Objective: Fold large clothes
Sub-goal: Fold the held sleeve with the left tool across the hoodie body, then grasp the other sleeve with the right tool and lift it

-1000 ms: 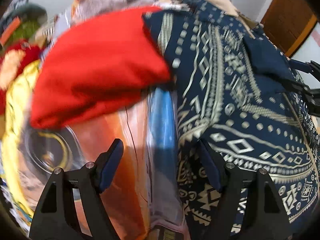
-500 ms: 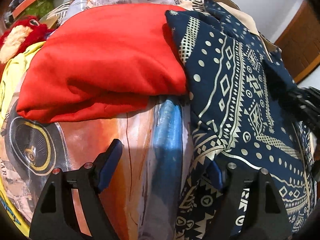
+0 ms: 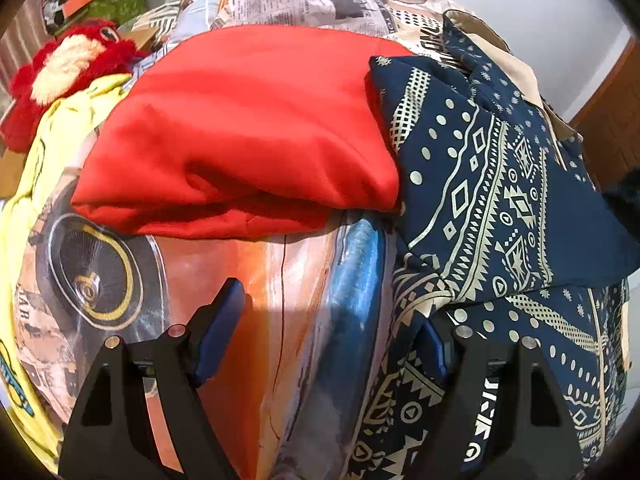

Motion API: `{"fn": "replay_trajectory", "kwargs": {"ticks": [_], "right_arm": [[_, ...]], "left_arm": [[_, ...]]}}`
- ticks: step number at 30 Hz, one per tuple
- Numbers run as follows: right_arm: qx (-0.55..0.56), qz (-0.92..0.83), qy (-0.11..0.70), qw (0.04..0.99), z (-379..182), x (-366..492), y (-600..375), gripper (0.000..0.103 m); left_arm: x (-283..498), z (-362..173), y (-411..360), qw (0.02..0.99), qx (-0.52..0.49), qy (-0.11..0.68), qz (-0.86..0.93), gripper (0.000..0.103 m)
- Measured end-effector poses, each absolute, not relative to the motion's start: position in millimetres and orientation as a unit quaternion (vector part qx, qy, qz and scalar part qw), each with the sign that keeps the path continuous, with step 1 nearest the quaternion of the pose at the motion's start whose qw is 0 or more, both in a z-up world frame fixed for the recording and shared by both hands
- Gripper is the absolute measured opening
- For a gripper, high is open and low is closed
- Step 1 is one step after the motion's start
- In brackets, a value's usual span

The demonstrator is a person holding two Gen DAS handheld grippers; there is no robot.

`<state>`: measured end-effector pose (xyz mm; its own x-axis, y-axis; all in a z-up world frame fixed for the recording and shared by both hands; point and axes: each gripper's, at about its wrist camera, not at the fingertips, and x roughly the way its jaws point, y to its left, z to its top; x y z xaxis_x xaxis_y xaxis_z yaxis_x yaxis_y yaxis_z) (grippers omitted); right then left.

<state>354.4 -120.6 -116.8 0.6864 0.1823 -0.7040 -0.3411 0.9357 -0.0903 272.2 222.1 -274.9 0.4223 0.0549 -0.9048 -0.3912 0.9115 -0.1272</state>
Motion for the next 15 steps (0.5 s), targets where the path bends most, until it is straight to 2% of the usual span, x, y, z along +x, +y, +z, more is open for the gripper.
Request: {"fn": "replay_trajectory", "kwargs": {"ticks": [15], "right_arm": [[0.011, 0.079, 0.493, 0.867, -188.6, 358.8, -218.6, 0.01]], "left_arm": [[275.1, -276.0, 214.7, 0.823, -0.136, 0.531, 0.15, 0.079]]}}
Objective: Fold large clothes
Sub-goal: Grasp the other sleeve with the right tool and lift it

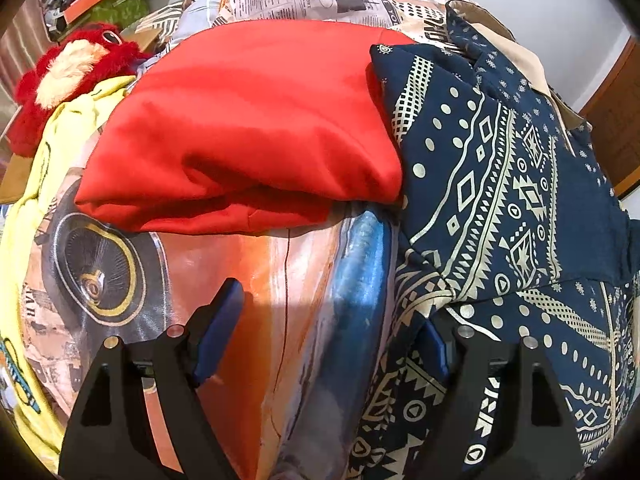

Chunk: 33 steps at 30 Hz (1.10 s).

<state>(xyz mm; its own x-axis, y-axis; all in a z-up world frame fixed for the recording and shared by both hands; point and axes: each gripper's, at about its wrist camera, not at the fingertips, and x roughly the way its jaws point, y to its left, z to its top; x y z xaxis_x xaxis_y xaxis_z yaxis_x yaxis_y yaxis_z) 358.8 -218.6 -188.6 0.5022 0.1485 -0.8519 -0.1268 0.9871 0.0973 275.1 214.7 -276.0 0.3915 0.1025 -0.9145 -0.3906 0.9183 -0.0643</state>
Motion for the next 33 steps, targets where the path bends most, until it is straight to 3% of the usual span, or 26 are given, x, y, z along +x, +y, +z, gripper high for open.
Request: {"fn": "replay_trajectory", "kwargs": {"ticks": [7, 9, 14, 20, 22, 33], "right_arm": [[0.004, 0.072, 0.51, 0.857, -188.5, 349.1, -237.7, 0.013], [0.009, 0.077, 0.506, 0.859, -181.8, 345.2, -243.6, 0.019], [0.05, 0.077, 0.484, 0.87, -161.5, 341.2, -261.9, 0.045], [0.108, 0.063, 0.458, 0.88, -137.5, 337.9, -296.0, 0.056], [0.129, 0.059, 0.455, 0.879, -137.5, 337.5, -308.9, 0.061], [0.257, 0.025, 0.525, 0.811, -216.9, 353.9, -365.8, 0.062]], "left_arm": [[264.9, -253.0, 199.1, 0.833, -0.087, 0.529, 0.137, 0.079], [261.7, -239.6, 193.2, 0.84, -0.078, 0.521, 0.127, 0.079], [264.5, -198.9, 175.1, 0.865, -0.054, 0.486, 0.111, 0.079], [286.3, -151.1, 141.7, 0.898, -0.047, 0.432, 0.069, 0.08], [295.6, -143.7, 132.6, 0.904, -0.049, 0.421, 0.057, 0.085], [340.7, -170.6, 76.3, 0.896, -0.016, 0.444, 0.003, 0.085]]}}
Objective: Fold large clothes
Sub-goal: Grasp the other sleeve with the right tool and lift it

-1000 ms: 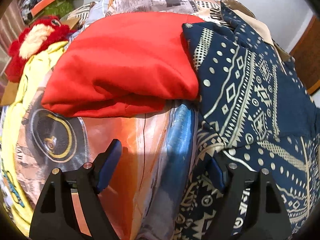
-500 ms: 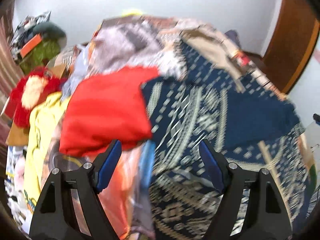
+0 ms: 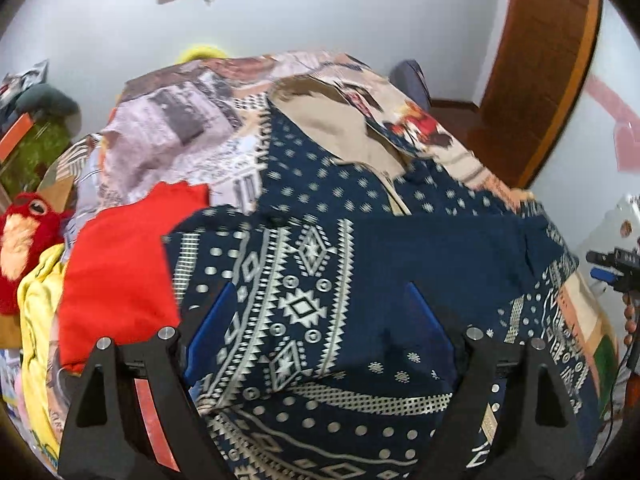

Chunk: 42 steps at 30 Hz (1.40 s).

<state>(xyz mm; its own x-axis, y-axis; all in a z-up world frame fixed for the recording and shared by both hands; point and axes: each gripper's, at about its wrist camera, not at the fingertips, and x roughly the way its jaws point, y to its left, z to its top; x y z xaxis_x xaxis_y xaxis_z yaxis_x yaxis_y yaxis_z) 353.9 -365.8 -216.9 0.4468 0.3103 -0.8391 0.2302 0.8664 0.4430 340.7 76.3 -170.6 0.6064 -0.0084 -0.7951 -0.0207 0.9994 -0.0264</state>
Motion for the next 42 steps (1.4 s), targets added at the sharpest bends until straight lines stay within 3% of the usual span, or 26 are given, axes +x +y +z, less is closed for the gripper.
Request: {"fn": "replay_trajectory", "kwargs": {"ticks": [13, 15, 17, 20, 21, 34, 42], "right_arm": [[0.33, -0.012, 0.512, 0.793, -262.4, 404.1, -384.9, 0.062], [0.334, -0.027, 0.507, 0.794, -264.5, 411.6, -387.8, 0.055], [0.333, -0.048, 0.503, 0.796, -265.2, 417.8, -390.7, 0.034], [0.327, -0.056, 0.505, 0.796, -259.1, 423.7, -388.5, 0.012], [0.313, -0.061, 0.504, 0.803, -253.3, 424.7, -385.8, 0.009], [0.097, 0.086, 0.352, 0.927, -95.0, 384.5, -269.0, 0.008], [0.055, 0.174, 0.423, 0.888, -123.6, 371.6, -193.5, 0.008]], "left_arm": [[364.7, -207.2, 69.9, 0.88, -0.028, 0.474, -0.008, 0.085], [365.5, -211.4, 72.2, 0.878, -0.031, 0.478, -0.005, 0.085], [364.9, -214.4, 74.5, 0.876, -0.031, 0.481, -0.001, 0.085], [362.6, -216.6, 77.4, 0.875, -0.027, 0.483, 0.006, 0.085], [361.8, -216.2, 78.5, 0.876, -0.026, 0.482, 0.007, 0.085], [334.4, -196.6, 86.9, 0.886, -0.025, 0.463, 0.009, 0.085], [314.0, -188.7, 92.9, 0.888, -0.029, 0.459, 0.002, 0.085]]}}
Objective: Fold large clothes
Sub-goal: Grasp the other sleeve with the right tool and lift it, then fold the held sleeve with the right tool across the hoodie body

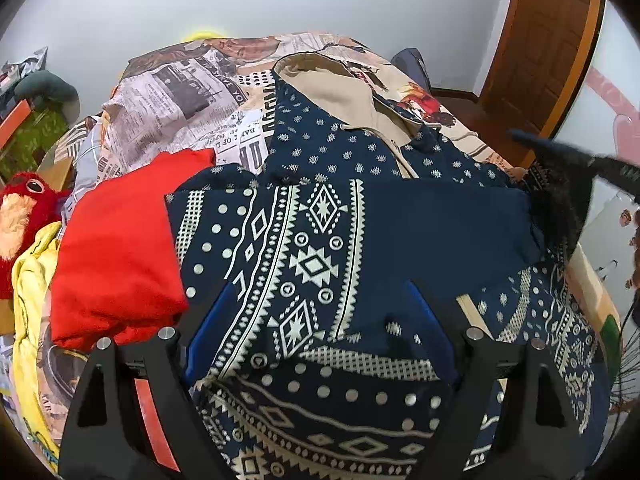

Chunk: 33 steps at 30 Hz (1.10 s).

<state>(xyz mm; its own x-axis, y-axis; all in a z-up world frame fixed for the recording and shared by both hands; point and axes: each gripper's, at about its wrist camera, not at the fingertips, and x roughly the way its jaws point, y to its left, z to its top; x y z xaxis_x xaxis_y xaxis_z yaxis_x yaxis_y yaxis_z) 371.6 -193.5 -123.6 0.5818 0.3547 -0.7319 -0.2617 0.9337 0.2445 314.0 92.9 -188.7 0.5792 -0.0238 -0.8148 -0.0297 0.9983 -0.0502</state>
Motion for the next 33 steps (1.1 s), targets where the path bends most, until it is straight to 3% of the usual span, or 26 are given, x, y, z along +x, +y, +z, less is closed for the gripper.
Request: {"fn": "replay_trajectory", "kwargs": {"ticks": [4, 7, 12, 16, 21, 33], "right_arm": [[0.043, 0.177, 0.512, 0.839, -167.4, 369.0, -171.4, 0.012], [0.042, 0.182, 0.561, 0.807, -186.5, 364.0, -168.2, 0.024], [0.051, 0.189, 0.567, 0.8, -178.6, 344.8, -179.5, 0.031], [0.095, 0.182, 0.525, 0.826, -151.4, 340.6, -204.2, 0.049], [0.151, 0.138, 0.489, 0.848, -141.0, 351.9, -243.1, 0.051], [0.294, 0.036, 0.532, 0.793, -224.8, 391.4, -313.5, 0.051]], "left_arm": [[304.3, -189.5, 96.2, 0.887, -0.025, 0.461, 0.0, 0.086], [299.3, -191.9, 99.6, 0.886, -0.03, 0.464, -0.001, 0.085], [296.9, -199.9, 102.8, 0.881, -0.038, 0.472, 0.0, 0.085], [299.8, -204.9, 101.8, 0.878, -0.046, 0.477, -0.002, 0.085], [305.0, -207.5, 97.9, 0.877, -0.049, 0.479, -0.006, 0.085], [322.5, -220.8, 94.3, 0.864, -0.081, 0.496, -0.028, 0.085]]}}
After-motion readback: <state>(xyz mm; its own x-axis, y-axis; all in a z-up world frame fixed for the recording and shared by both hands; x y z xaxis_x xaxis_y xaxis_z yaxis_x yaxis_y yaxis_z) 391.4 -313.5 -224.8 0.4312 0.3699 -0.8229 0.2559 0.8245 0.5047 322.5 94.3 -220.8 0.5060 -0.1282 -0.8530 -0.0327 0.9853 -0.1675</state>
